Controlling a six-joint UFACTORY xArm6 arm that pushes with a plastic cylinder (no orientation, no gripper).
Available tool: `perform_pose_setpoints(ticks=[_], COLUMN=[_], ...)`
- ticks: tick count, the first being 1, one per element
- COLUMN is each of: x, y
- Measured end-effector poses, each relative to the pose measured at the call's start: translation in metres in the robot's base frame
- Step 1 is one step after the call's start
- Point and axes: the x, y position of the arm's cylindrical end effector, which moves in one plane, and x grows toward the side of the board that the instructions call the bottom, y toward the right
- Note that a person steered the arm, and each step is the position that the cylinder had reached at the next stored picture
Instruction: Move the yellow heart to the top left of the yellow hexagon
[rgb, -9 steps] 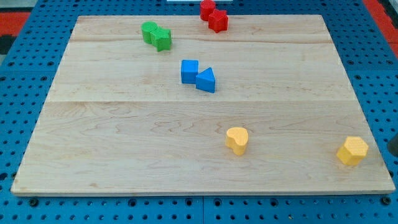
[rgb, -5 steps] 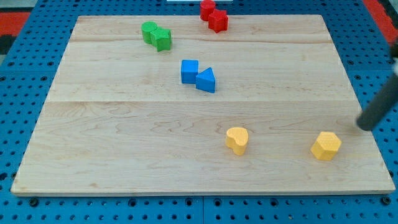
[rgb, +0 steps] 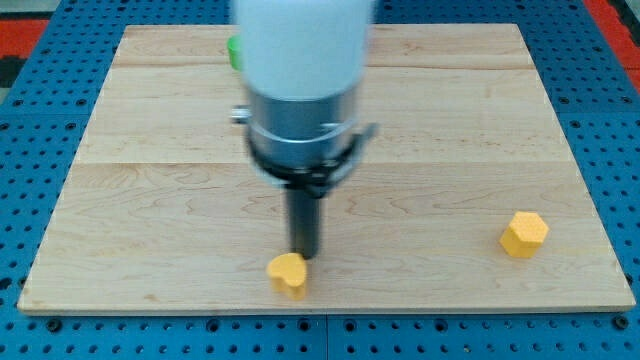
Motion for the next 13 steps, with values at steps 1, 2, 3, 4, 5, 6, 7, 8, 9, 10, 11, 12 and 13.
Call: perform_pose_setpoints(ticks=[1, 2, 3, 4, 5, 6, 7, 8, 9, 10, 11, 12, 13], x=[0.005, 0.061, 0.063, 0.063, 0.063, 0.047, 0.063, 0.061, 0.042, 0.033, 0.018, 0.027, 0.018], y=[-0.032, -0.042, -0.042, 0.009, 0.090, 0.129, 0.077, 0.062, 0.055, 0.071, 0.079, 0.018, 0.051])
